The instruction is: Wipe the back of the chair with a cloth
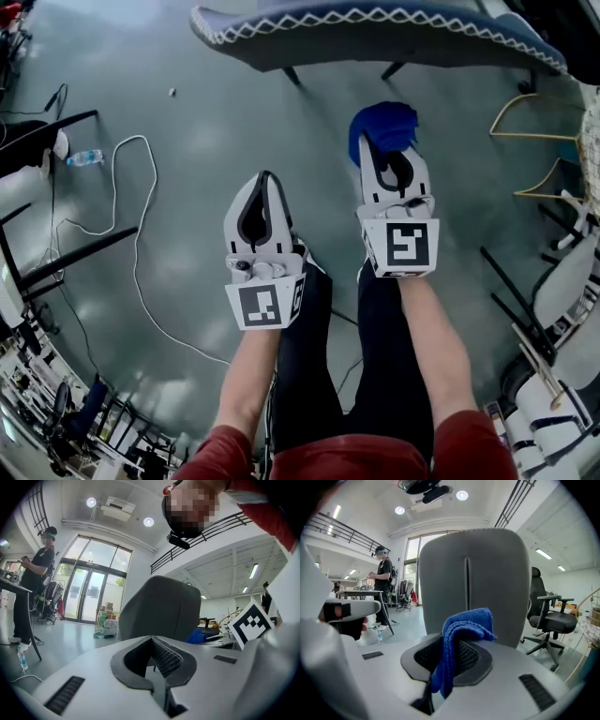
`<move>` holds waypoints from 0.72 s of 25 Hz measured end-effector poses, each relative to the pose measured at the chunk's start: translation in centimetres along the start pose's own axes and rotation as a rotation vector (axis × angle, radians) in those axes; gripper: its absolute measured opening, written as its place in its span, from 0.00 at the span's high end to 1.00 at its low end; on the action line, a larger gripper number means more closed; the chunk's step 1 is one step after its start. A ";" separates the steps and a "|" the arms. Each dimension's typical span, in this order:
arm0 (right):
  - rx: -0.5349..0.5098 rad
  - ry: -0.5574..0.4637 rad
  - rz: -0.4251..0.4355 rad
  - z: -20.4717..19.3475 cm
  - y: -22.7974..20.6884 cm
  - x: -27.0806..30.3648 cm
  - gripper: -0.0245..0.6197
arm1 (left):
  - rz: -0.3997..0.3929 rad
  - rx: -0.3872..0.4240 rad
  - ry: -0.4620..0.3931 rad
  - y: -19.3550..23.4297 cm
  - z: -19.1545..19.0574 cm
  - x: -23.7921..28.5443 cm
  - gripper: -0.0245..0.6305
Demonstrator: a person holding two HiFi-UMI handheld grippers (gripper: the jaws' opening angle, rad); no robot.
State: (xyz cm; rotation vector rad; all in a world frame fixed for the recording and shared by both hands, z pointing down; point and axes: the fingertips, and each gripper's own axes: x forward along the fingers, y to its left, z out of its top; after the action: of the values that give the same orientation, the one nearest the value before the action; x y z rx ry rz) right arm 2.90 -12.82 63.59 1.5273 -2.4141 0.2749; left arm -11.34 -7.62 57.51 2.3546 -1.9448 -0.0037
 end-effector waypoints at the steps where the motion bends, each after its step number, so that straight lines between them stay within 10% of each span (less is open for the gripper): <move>1: -0.004 -0.007 -0.010 0.2 -1.0 -1.0 0.87 | -0.011 0.001 -0.001 -1.2 0.1 0.3 0.94; 18: 0.009 0.027 -0.137 -1.6 -14.1 -5.1 0.87 | -0.128 0.044 0.006 -12.4 1.2 5.1 0.94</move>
State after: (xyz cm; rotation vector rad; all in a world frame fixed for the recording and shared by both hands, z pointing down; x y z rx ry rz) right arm 17.99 -13.97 63.68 1.6727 -2.2782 0.2765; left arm 1.69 -10.40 55.72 2.4995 -1.8063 0.0374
